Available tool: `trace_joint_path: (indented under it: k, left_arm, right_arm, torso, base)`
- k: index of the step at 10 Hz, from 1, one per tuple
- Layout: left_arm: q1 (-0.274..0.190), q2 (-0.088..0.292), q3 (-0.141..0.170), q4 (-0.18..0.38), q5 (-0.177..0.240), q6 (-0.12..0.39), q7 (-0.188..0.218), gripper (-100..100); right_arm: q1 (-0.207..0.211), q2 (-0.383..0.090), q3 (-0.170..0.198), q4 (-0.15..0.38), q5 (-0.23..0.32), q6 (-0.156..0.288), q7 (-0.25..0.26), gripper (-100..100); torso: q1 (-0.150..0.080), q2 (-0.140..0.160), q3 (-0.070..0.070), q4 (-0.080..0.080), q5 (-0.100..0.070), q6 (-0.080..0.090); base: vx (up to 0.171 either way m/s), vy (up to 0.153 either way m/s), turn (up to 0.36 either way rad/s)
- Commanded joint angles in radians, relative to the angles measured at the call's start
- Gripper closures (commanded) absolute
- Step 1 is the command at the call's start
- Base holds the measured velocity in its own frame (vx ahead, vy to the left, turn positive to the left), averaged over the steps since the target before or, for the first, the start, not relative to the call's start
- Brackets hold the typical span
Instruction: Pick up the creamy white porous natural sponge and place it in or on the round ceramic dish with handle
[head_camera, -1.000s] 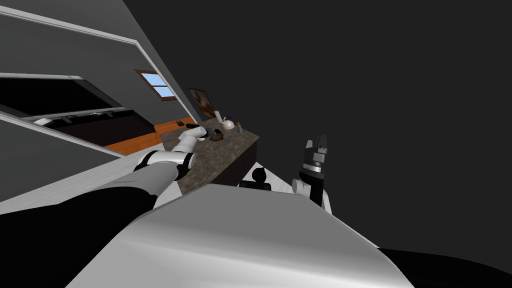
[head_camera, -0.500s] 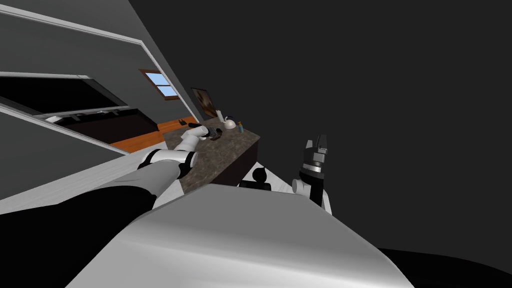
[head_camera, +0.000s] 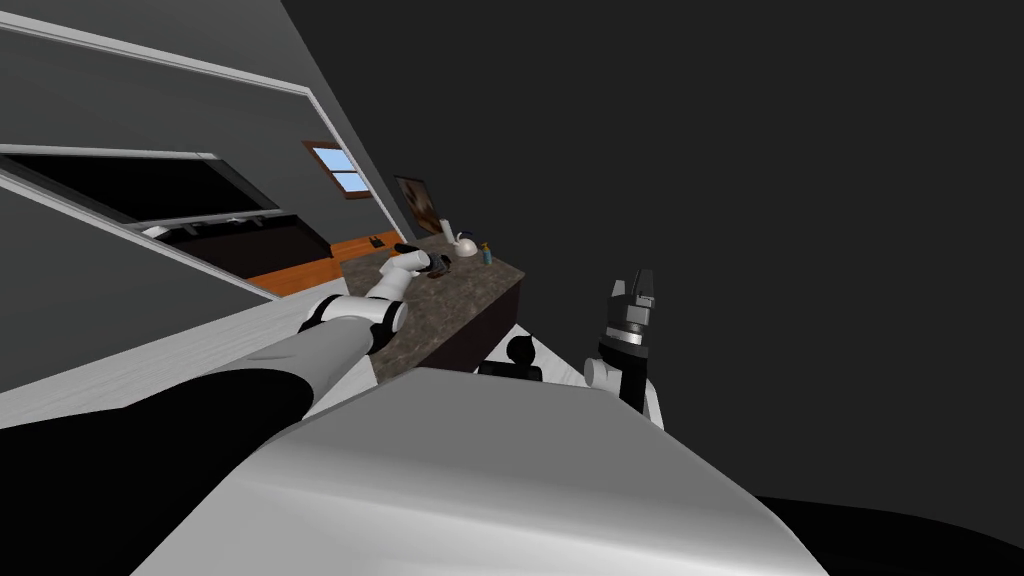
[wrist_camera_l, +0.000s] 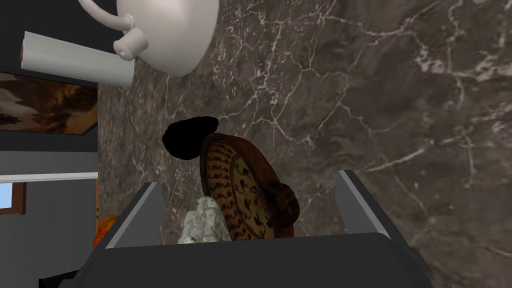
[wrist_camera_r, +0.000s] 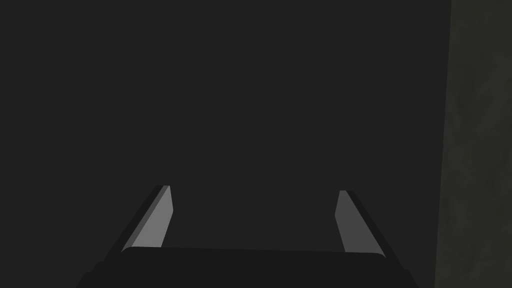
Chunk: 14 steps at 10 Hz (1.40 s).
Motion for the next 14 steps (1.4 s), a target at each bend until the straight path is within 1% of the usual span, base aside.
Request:
trace_joint_path:
  k: [1, 2, 3, 11, 12, 13, 14]
  left_arm:
    - [0.006, -0.003, -0.001, -0.01, -0.005, 0.0, 0.007, -100]
    - [-0.031, -0.052, -0.015, -0.014, -0.043, 0.015, 0.026, -100]
    - [-0.031, -0.055, -0.015, -0.014, -0.043, 0.015, 0.026, -100]
    - [-0.031, -0.055, -0.015, -0.014, -0.043, 0.015, 0.026, -100]
    - [-0.052, -0.031, -0.021, -0.027, -0.033, 0.05, 0.034, -100]
    - [-0.058, -0.023, -0.023, -0.031, -0.029, 0.062, 0.036, -100]
    - [-0.072, -0.007, -0.028, -0.04, -0.022, 0.086, 0.041, -100]
  right_arm:
    - [0.0, 0.0, 0.0, 0.0, 0.0, 0.0, 0.0, 0]
    - [0.0, 0.0, 0.0, 0.0, 0.0, 0.0, 0.0, 0]
    - [0.0, 0.0, 0.0, 0.0, 0.0, 0.0, 0.0, 0]
    - [0.0, 0.0, 0.0, 0.0, 0.0, 0.0, 0.0, 0]
    - [0.0, 0.0, 0.0, 0.0, 0.0, 0.0, 0.0, 0]
    - [0.0, 0.0, 0.0, 0.0, 0.0, 0.0, 0.0, 0]
    - [0.0, 0.0, 0.0, 0.0, 0.0, 0.0, 0.0, 0]
  torso:
    - [0.0, 0.0, 0.0, 0.0, 0.0, 0.0]
    - [0.002, 0.0, 0.0, 0.0, 0.0, -0.001]
    - [0.001, 0.0, 0.0, 0.0, 0.0, 0.0]
    - [0.001, 0.0, 0.0, 0.0, 0.0, 0.0]
    - [0.0, 0.0, 0.0, 0.0, 0.0, 0.0]
    - [-0.001, 0.001, 0.0, 0.0, 0.0, 0.0]
    - [-0.002, 0.001, 0.0, 0.0, 0.0, 0.0]
  base:
    - [-0.004, 0.04, 0.03]
    - [-0.014, 0.022, 0.098]
    - [-0.014, -0.003, 0.097]
    - [-0.003, 0.0, 0.018]
    - [-0.01, -0.02, 0.022]
    - [-0.007, -0.027, 0.007]
    - [-0.009, -0.028, 0.008]
